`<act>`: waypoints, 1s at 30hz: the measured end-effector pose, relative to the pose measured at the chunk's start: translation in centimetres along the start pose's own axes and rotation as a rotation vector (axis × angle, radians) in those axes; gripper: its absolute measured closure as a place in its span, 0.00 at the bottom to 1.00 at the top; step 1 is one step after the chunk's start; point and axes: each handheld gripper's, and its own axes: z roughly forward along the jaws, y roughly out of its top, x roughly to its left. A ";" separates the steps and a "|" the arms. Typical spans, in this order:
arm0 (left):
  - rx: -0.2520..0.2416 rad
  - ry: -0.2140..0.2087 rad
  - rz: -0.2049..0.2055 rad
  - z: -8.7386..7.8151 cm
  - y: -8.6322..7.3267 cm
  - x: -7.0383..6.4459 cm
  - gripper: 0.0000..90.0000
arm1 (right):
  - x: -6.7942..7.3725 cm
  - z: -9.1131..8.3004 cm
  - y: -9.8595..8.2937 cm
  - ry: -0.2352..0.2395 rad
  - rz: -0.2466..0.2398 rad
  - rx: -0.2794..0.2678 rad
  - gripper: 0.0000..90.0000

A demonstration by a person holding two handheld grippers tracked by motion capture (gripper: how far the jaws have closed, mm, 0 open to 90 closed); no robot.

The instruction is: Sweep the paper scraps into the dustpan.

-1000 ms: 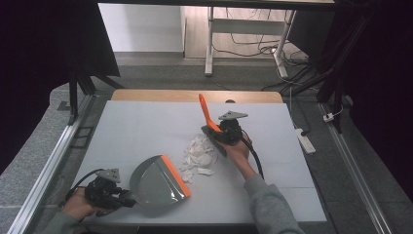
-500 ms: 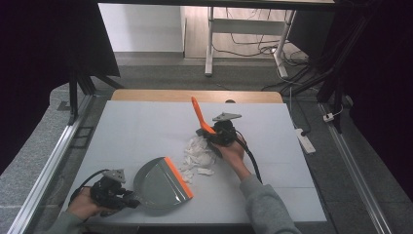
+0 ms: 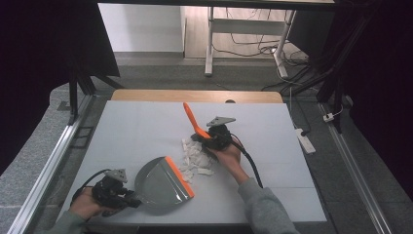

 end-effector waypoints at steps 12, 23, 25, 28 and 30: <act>0.000 -0.001 -0.005 0.1 0.1 0.0 0.69 | 3.5 0.2 -0.1 0.077 -0.051 0.009 0.78; -0.001 -0.003 -0.005 0.2 0.1 0.1 0.69 | 6.1 0.7 0.0 0.129 -0.086 0.010 0.78; -0.001 -0.003 -0.005 0.2 0.1 0.0 0.69 | 6.3 0.7 0.0 0.141 -0.079 0.004 0.78; -0.002 -0.003 -0.007 0.2 0.1 0.0 0.69 | 7.1 0.7 -0.1 0.164 -0.085 0.000 0.78; -0.003 -0.002 -0.009 0.2 0.1 0.0 0.69 | 7.5 0.7 0.0 0.208 -0.083 -0.005 0.78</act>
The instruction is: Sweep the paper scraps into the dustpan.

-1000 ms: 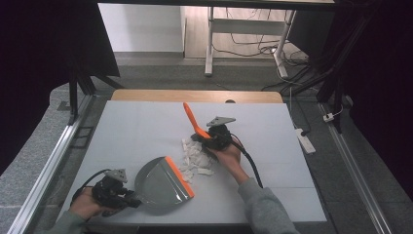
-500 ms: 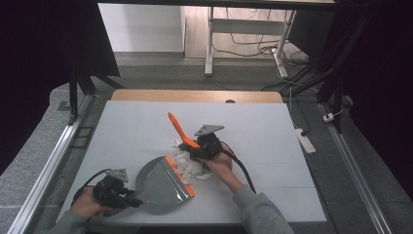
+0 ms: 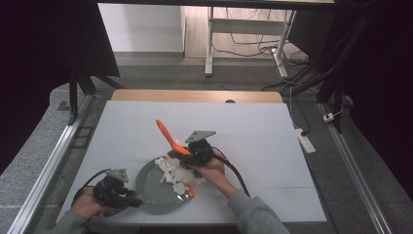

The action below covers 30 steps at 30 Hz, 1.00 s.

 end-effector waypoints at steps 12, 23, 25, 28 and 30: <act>-0.005 0.008 -0.009 -0.1 -0.1 0.1 0.69 | -2.2 -3.7 1.7 -0.092 0.036 -0.139 0.78; -0.012 0.012 -0.027 -0.2 -0.4 0.2 0.69 | -6.4 -2.6 1.5 -0.206 0.080 -0.093 0.78; -0.013 0.010 -0.029 -0.1 -0.4 0.2 0.69 | -7.0 -2.1 1.7 -0.217 0.085 -0.082 0.78; -0.014 0.010 -0.032 -0.1 -0.4 0.2 0.69 | -7.7 -1.2 1.9 -0.235 0.083 -0.061 0.78; -0.014 0.010 -0.034 -0.1 -0.4 0.3 0.69 | -8.1 -0.5 2.1 -0.238 0.084 -0.042 0.78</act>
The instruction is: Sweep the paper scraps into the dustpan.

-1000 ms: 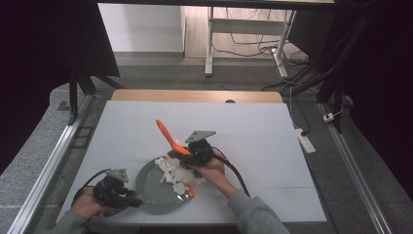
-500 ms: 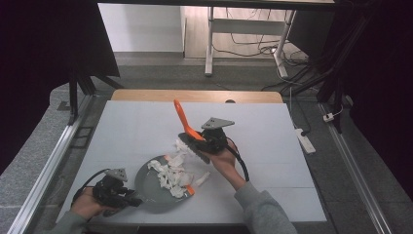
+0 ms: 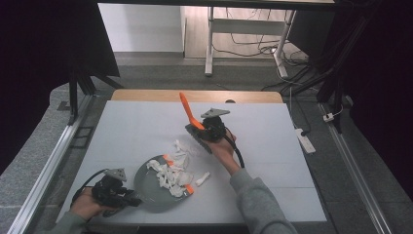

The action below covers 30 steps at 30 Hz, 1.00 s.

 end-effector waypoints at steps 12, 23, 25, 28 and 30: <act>-0.001 0.001 0.001 0.0 0.0 0.1 0.69 | 1.0 2.3 0.3 0.024 -0.042 0.059 0.78; -0.004 0.000 -0.005 0.1 0.1 0.2 0.69 | 3.3 3.1 0.3 0.081 -0.080 0.109 0.78; -0.004 0.000 -0.007 0.1 0.1 0.2 0.69 | 3.9 3.0 0.1 0.089 -0.102 0.117 0.78; -0.003 0.002 -0.006 0.1 0.1 0.1 0.69 | 4.8 2.6 -0.1 0.108 -0.119 0.119 0.78; -0.002 0.001 -0.007 0.1 0.1 0.1 0.69 | 5.3 2.3 -0.4 0.119 -0.130 0.119 0.78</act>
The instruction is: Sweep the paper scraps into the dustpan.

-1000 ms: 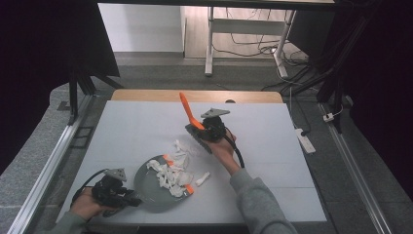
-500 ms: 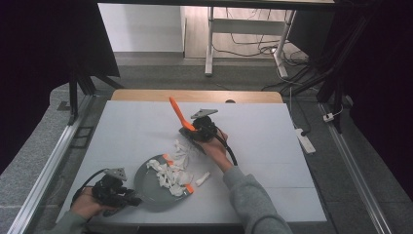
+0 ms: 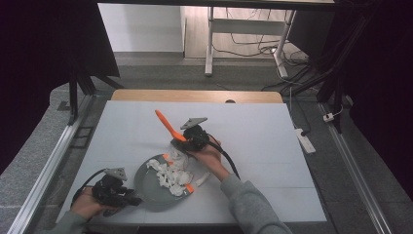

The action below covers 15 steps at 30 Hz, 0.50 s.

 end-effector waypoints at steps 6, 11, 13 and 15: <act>0.000 -0.001 0.000 0.0 0.0 0.0 0.69 | 1.7 -0.8 -0.5 0.043 -0.011 0.005 0.78; -0.001 -0.001 -0.001 0.0 0.1 0.0 0.69 | 3.5 -1.0 -0.8 0.096 -0.024 -0.002 0.78; -0.001 -0.001 -0.002 0.1 0.1 0.0 0.69 | 4.3 -1.1 -0.7 0.130 -0.021 -0.008 0.78; -0.002 0.000 -0.002 0.1 0.1 0.0 0.69 | 5.2 -1.2 -0.6 0.174 -0.016 -0.012 0.78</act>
